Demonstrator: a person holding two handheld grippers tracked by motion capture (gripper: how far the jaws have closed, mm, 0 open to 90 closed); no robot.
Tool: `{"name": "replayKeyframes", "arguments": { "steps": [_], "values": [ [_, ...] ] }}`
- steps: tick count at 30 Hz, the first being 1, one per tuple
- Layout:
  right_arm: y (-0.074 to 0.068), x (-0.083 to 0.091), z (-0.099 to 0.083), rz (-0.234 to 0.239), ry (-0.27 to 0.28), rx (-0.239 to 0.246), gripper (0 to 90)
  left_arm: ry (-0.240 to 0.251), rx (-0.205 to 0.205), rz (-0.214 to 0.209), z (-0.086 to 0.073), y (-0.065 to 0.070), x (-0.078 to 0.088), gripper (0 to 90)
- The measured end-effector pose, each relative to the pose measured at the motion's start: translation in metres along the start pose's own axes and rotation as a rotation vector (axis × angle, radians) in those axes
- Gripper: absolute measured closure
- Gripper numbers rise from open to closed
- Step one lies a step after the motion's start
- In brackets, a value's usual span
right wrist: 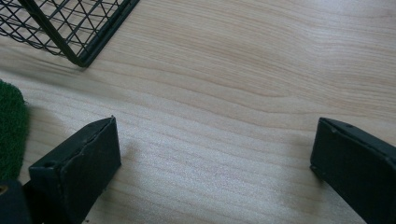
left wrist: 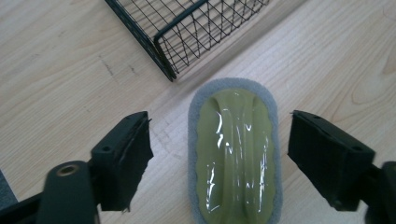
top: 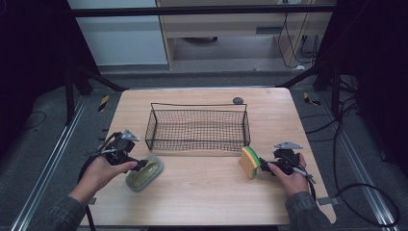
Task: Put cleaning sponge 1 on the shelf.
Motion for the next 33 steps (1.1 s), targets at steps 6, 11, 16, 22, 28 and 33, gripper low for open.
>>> {"name": "replayKeyframes", "arguments": {
  "steps": [6,11,16,22,28,33],
  "values": [
    [0.000,0.000,0.000,0.002,-0.001,-0.004,1.8,-0.071,-0.029,-0.038,-0.008,0.008,-0.007,32.7],
    [0.000,0.000,0.000,0.001,0.000,-0.001,1.8,-0.124,-0.048,-0.045,-0.012,0.013,-0.012,42.0],
    [0.000,0.000,-0.001,0.001,-0.003,0.005,1.8,-0.179,-0.039,-0.051,-0.014,0.014,-0.024,48.0],
    [0.000,0.000,-0.001,0.003,-0.003,0.006,1.7,-0.217,-0.029,-0.048,-0.014,0.012,-0.036,51.8],
    [-0.002,0.001,0.000,0.006,-0.001,-0.002,1.7,-0.230,-0.032,-0.055,-0.013,0.014,-0.041,54.9],
    [-0.002,0.001,-0.001,0.007,-0.002,0.000,1.7,-0.238,-0.030,-0.059,-0.013,0.014,-0.045,56.3]
  ]
}}
Point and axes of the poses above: each handheld gripper's, and its own axes: x roughly backward along the jaws, z roughly out of its top, y roughly to its right, the point moved 9 cm from there along -x, roughly forward along the jaws, and after that the axes turned 8 degrees about x, right-handed, at the moved point
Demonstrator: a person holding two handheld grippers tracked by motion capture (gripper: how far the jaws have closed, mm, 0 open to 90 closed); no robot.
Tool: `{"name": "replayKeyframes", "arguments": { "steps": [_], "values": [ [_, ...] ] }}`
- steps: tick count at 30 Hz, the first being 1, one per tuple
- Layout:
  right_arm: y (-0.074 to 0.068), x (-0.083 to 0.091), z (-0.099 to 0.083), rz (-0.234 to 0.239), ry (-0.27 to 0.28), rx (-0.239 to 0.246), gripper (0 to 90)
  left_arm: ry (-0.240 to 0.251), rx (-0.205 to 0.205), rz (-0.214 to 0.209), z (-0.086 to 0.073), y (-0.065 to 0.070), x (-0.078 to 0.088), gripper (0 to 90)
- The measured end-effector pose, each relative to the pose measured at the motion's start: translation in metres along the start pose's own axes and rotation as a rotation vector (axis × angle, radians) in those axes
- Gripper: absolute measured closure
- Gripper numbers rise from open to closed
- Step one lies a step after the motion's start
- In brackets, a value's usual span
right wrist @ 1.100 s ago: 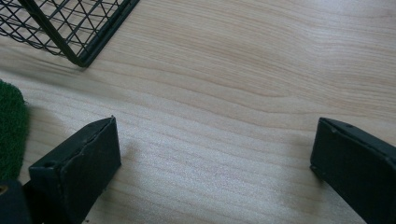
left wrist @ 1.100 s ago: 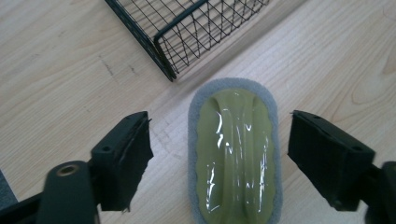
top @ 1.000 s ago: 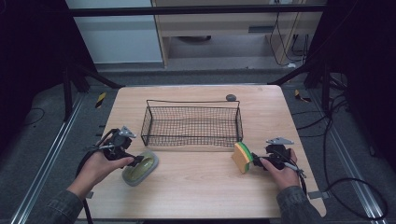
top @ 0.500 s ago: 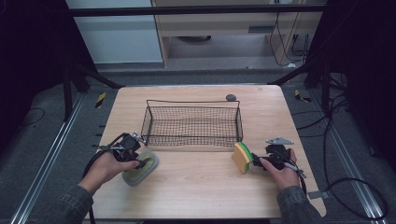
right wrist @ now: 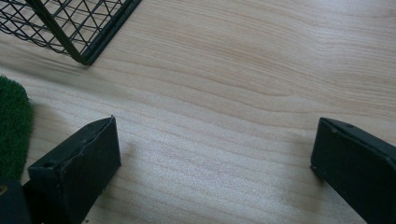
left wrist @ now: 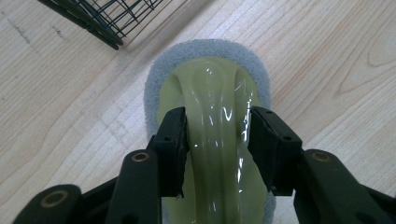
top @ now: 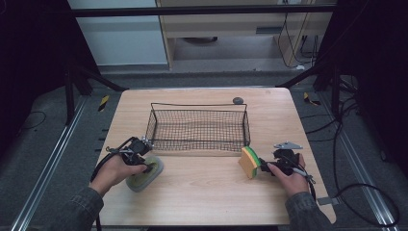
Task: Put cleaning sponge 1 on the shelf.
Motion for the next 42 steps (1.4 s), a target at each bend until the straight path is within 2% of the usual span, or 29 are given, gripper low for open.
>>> {"name": "replayKeyframes", "arguments": {
  "steps": [9,11,12,15,17,20,22,24,25,26,27,30,34,42],
  "values": [
    [-0.001,0.000,0.000,0.003,0.002,0.000,1.7,-0.017,0.006,-0.002,-0.001,-0.001,-0.001,62.9],
    [-0.001,0.000,0.000,0.004,0.002,0.001,1.7,-0.016,0.003,-0.010,-0.001,-0.001,-0.001,68.9],
    [0.000,0.000,0.000,0.001,0.002,0.007,1.7,-0.015,0.002,-0.015,-0.002,0.000,-0.001,68.9],
    [0.000,0.000,0.000,0.001,0.002,0.006,1.7,-0.006,-0.005,-0.007,-0.003,0.000,0.001,69.6],
    [0.000,0.000,0.000,0.001,0.002,0.006,1.7,0.023,-0.012,-0.011,-0.004,0.000,0.005,69.7],
    [0.000,0.000,0.000,0.002,0.003,0.005,1.7,0.048,-0.031,-0.006,-0.003,0.000,0.010,69.9],
    [0.000,0.000,0.000,0.002,0.002,0.005,1.7,0.089,-0.056,0.007,-0.002,0.002,0.019,69.9],
    [0.000,0.000,0.000,0.002,0.002,0.005,1.7,0.099,-0.066,0.012,-0.001,0.003,0.022,69.9],
    [0.000,0.000,0.000,0.002,0.002,0.005,1.7,0.123,-0.083,0.025,0.001,0.005,0.028,70.0],
    [0.000,0.000,0.000,0.002,0.002,0.006,1.7,0.123,-0.083,0.025,0.001,0.005,0.028,70.0],
    [0.000,0.000,0.000,0.001,0.001,0.008,1.6,0.141,-0.102,0.035,0.003,0.007,0.033,70.0],
    [0.000,0.000,0.000,0.002,0.002,0.006,1.6,0.158,-0.116,0.042,0.005,0.010,0.040,70.0],
    [-0.001,0.000,0.000,0.003,0.000,0.001,1.4,0.189,-0.148,0.073,0.011,0.011,0.052,70.0],
    [0.000,0.000,0.000,0.001,0.001,0.006,1.3,0.200,-0.213,0.118,0.025,0.012,0.067,69.9]
  ]
}}
Point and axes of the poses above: each handheld gripper's, and its own axes: x roughly backward along the jaws, z roughly out of its top, y roughly to its right, the point moved 9 cm from there along -x, roughly forward along the jaws, and after that the axes turned 8 degrees about x, right-handed, at the moved point
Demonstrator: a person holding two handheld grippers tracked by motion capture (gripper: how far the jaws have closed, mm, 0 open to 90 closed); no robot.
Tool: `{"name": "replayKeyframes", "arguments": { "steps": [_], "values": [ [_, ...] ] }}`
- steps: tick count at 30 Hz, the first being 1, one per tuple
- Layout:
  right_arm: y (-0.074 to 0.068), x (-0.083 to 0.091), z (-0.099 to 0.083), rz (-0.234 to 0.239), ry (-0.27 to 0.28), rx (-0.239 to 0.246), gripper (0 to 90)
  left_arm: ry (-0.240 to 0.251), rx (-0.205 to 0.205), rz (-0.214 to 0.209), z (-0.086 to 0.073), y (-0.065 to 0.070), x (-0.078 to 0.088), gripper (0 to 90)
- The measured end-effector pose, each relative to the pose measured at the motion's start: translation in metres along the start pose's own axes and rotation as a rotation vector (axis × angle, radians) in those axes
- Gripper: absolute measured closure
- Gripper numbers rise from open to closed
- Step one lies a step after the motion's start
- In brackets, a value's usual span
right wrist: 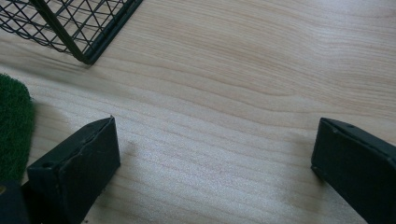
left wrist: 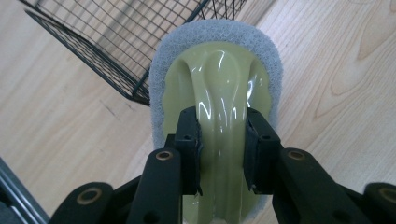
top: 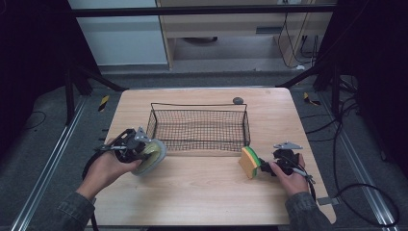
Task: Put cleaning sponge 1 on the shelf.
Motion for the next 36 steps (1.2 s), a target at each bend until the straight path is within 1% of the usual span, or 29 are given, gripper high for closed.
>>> {"name": "replayKeyframes", "arguments": {
  "steps": [2,3,6,7,8,10,12,13,15,17,18,19,20,21,22,25,26,27,28,30,34,35,36],
  "values": [
    [0.000,0.000,0.000,0.000,0.000,0.000,1.3,0.005,-0.008,0.007,0.004,0.000,0.003,69.9],
    [0.000,0.000,0.000,0.000,-0.001,0.002,1.3,0.003,-0.018,0.008,0.006,-0.001,0.005,69.9],
    [0.000,0.000,0.000,0.000,-0.001,0.002,1.2,0.008,-0.022,0.014,0.011,-0.001,0.008,69.9],
    [0.000,0.000,0.000,0.000,-0.001,0.003,1.2,0.011,-0.034,0.022,0.016,-0.004,0.012,70.0],
    [0.000,0.000,0.000,0.000,-0.001,0.003,1.3,0.011,-0.034,0.022,0.016,-0.004,0.012,69.9],
    [0.000,0.000,0.000,0.001,-0.001,0.002,1.3,0.017,-0.052,0.034,0.024,-0.008,0.017,70.0],
    [-0.001,0.001,0.000,0.004,-0.001,-0.003,1.3,0.019,-0.053,0.039,0.027,-0.009,0.018,69.9],
    [-0.001,0.001,0.000,0.005,-0.002,-0.003,1.3,0.024,-0.063,0.051,0.032,-0.013,0.022,69.9],
    [-0.001,0.001,0.000,0.006,0.000,-0.003,1.3,0.031,-0.072,0.062,0.039,-0.017,0.025,69.9],
    [-0.001,0.001,0.000,0.007,0.000,0.002,1.3,0.034,-0.084,0.072,0.045,-0.020,0.028,69.9],
    [-0.001,0.001,0.000,0.007,0.000,0.002,1.3,0.034,-0.084,0.072,0.045,-0.020,0.028,69.9],
    [0.000,0.001,-0.001,0.009,-0.003,0.016,1.3,0.036,-0.093,0.080,0.052,-0.023,0.030,70.0],
    [0.000,0.001,-0.001,0.010,-0.003,0.016,1.3,0.038,-0.098,0.084,0.055,-0.025,0.031,69.9],
    [0.000,0.001,-0.001,0.010,-0.003,0.016,1.3,0.038,-0.098,0.084,0.055,-0.025,0.031,69.9],
    [0.000,0.001,-0.001,0.009,-0.003,0.017,1.3,0.038,-0.110,0.090,0.060,-0.027,0.033,69.9],
    [0.000,0.001,-0.001,0.011,-0.001,0.020,1.3,0.051,-0.121,0.105,0.071,-0.033,0.037,69.9],
    [0.000,0.001,-0.001,0.011,-0.001,0.020,1.3,0.051,-0.121,0.105,0.071,-0.033,0.037,70.0],
    [-0.001,0.002,-0.001,0.021,0.000,0.009,1.3,0.065,-0.126,0.102,0.077,-0.036,0.039,69.9],
    [-0.001,0.002,-0.001,0.021,0.000,0.009,1.3,0.065,-0.126,0.102,0.077,-0.036,0.039,69.9],
    [-0.001,0.002,-0.001,0.021,0.000,0.010,1.3,0.070,-0.136,0.096,0.084,-0.039,0.038,69.9],
    [-0.001,0.002,-0.001,0.021,0.000,0.010,1.3,0.058,-0.166,0.095,0.092,-0.043,0.032,69.9],
    [0.000,0.001,-0.001,0.014,0.002,0.024,1.3,0.054,-0.175,0.098,0.095,-0.045,0.030,69.9],
    [0.000,0.001,-0.001,0.017,0.002,0.022,1.3,0.054,-0.175,0.098,0.095,-0.045,0.030,69.9]
  ]
}}
Point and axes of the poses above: each handheld gripper's, and its own axes: x roughly backward along the jaws, z roughly out of its top, y roughly to its right, the point moved 9 cm from there along -x, roughly forward along the jaws, and after that the axes turned 8 degrees about x, right-handed, at the moved point
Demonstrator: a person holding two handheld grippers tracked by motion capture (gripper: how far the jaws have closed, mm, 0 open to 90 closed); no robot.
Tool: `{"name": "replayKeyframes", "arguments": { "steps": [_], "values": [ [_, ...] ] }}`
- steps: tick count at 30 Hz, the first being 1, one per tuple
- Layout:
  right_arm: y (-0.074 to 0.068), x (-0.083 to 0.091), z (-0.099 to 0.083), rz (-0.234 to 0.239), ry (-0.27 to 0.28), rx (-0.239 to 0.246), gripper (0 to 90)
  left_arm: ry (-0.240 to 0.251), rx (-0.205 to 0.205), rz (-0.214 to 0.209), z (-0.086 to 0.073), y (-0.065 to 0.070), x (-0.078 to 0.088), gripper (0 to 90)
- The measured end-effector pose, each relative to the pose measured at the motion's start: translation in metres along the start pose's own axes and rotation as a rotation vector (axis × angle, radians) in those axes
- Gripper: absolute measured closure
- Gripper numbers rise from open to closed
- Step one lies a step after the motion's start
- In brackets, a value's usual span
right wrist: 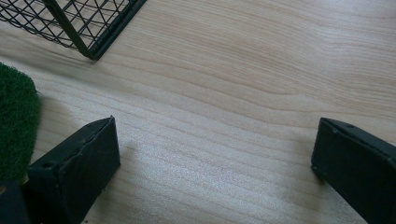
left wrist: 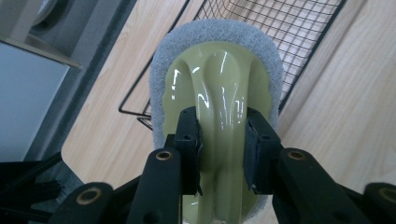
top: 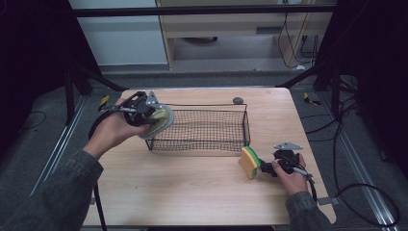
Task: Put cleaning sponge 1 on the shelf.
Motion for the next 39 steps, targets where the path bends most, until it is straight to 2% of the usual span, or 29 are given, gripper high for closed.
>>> {"name": "replayKeyframes", "arguments": {
  "steps": [4,6,7,8,11,13,18,23,27,33,34,39],
  "values": [
    [0.000,0.000,0.000,0.002,0.001,0.007,1.3,-0.004,-0.025,0.019,0.012,-0.010,-0.010,69.9],
    [0.000,0.000,0.000,0.007,0.000,0.000,1.3,-0.001,-0.022,0.020,0.014,-0.012,-0.012,69.9],
    [0.000,0.000,0.000,0.006,0.002,0.001,1.3,-0.008,-0.041,0.021,0.018,-0.015,-0.016,69.9],
    [0.000,0.000,0.000,0.006,0.002,0.001,1.3,-0.008,-0.041,0.021,0.018,-0.015,-0.016,69.9],
    [0.000,0.001,-0.001,0.005,0.001,0.007,1.4,-0.017,-0.082,0.047,0.023,-0.020,-0.020,69.9],
    [0.000,0.001,-0.001,0.002,0.002,0.012,1.4,-0.008,-0.084,0.044,0.026,-0.021,-0.021,69.9],
    [0.000,0.002,-0.002,0.004,-0.002,0.008,1.4,0.011,-0.090,0.032,0.029,-0.022,-0.022,69.9],
    [-0.001,0.004,-0.004,0.007,0.001,0.005,1.5,0.029,-0.107,0.043,0.037,-0.025,-0.021,69.9],
    [-0.001,0.004,-0.004,0.007,0.002,0.005,1.4,0.021,-0.144,0.040,0.040,-0.022,-0.025,69.9],
    [-0.001,0.004,-0.004,0.008,0.001,0.008,1.4,-0.002,-0.173,0.032,0.041,-0.019,-0.034,69.9],
    [-0.001,0.004,-0.004,0.008,0.002,0.006,1.4,0.001,-0.178,0.019,0.041,-0.017,-0.037,69.9],
    [-0.001,0.004,-0.004,0.008,0.002,0.005,1.4,-0.008,-0.202,0.030,0.040,-0.016,-0.040,69.8]
  ]
}}
Point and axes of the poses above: each handheld gripper's, and its own axes: x roughly backward along the jaws, z roughly out of its top, y roughly to its right, the point moved 9 cm from there along -x, roughly forward along the jaws, and after that the axes turned 8 degrees about x, right-handed, at the moved point
